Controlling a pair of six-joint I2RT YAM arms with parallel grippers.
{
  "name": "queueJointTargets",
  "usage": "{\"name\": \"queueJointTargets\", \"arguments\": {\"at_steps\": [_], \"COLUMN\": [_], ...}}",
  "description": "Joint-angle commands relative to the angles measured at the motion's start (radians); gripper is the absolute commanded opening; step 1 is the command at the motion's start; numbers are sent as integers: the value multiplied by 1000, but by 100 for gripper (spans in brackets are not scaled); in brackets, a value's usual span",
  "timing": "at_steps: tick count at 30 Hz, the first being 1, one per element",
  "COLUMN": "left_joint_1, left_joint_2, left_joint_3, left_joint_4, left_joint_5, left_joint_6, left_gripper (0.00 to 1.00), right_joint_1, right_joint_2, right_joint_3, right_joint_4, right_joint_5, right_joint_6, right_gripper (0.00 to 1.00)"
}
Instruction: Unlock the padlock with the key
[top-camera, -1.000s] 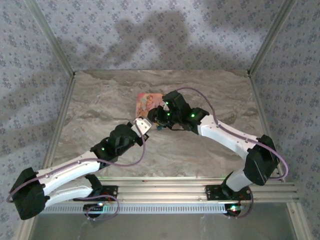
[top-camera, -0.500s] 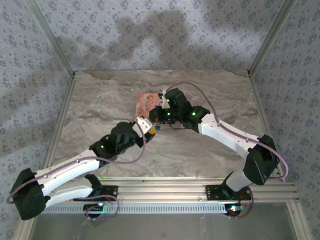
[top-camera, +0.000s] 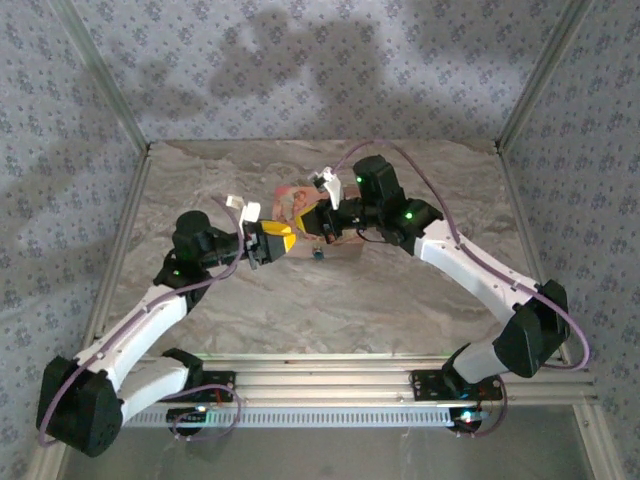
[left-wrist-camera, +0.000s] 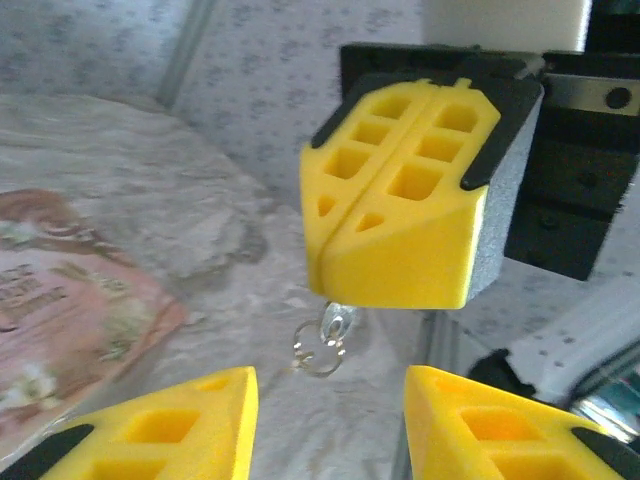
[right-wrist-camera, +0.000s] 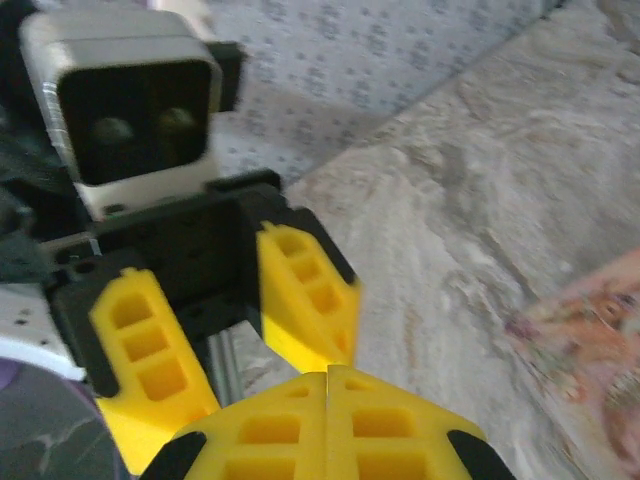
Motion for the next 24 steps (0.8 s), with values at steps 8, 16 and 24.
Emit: {"name": "queueJointTargets", "arguments": {"at_steps": [8,16,24], "left_joint_1": [9,31,52], "left_joint_2": [58,15,8], "left_joint_3": [-3,-22,-41], "left_joint_4": [296,230,232], "left_joint_5": [150,80,78], "left_joint_6": [-198,-160,-177], "left_gripper": [30,34,39], "right_joint_1": [-24,-10,-6], "right_joint_2": [-12,-16,-32], "right_joint_3": [-27,-35,-43], "right_joint_4": [161,162,162], "right_joint_5": [-172,-171,-160], "right_joint_6": [59,62,65], "right_gripper": [0,0,0]}}
